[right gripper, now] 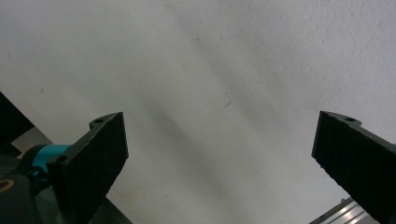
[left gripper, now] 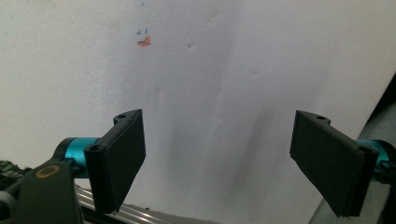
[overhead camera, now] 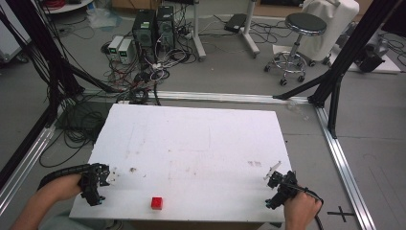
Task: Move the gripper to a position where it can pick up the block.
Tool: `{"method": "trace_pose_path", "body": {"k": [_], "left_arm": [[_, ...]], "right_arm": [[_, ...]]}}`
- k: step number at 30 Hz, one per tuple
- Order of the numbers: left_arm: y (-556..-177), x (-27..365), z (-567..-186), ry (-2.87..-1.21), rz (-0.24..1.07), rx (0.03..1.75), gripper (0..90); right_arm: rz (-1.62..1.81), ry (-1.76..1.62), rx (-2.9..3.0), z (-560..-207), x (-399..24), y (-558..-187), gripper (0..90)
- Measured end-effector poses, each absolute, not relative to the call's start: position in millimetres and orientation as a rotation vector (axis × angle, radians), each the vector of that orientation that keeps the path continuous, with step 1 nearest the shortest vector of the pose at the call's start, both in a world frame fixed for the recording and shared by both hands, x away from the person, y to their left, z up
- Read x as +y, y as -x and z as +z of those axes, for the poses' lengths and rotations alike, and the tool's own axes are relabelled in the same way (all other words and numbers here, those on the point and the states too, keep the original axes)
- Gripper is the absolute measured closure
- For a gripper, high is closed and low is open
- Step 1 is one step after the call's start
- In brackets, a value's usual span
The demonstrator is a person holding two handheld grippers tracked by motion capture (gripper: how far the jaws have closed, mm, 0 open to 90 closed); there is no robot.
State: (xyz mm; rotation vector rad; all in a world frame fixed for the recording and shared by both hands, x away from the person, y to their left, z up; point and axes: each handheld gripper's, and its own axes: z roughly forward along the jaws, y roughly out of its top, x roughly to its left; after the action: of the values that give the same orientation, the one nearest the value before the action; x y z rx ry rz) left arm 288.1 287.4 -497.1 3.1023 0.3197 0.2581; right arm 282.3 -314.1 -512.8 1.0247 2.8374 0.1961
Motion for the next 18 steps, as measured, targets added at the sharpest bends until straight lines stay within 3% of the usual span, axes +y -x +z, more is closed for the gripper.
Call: {"method": "trace_pose_path", "body": {"k": [18], "left_arm": [[-291, 256, -476, -3.161, 0.232, 0.084, 18.4]], "right_arm": [[0.203, -1.017, 2.839, -511, -312, -283, 2.7]]}}
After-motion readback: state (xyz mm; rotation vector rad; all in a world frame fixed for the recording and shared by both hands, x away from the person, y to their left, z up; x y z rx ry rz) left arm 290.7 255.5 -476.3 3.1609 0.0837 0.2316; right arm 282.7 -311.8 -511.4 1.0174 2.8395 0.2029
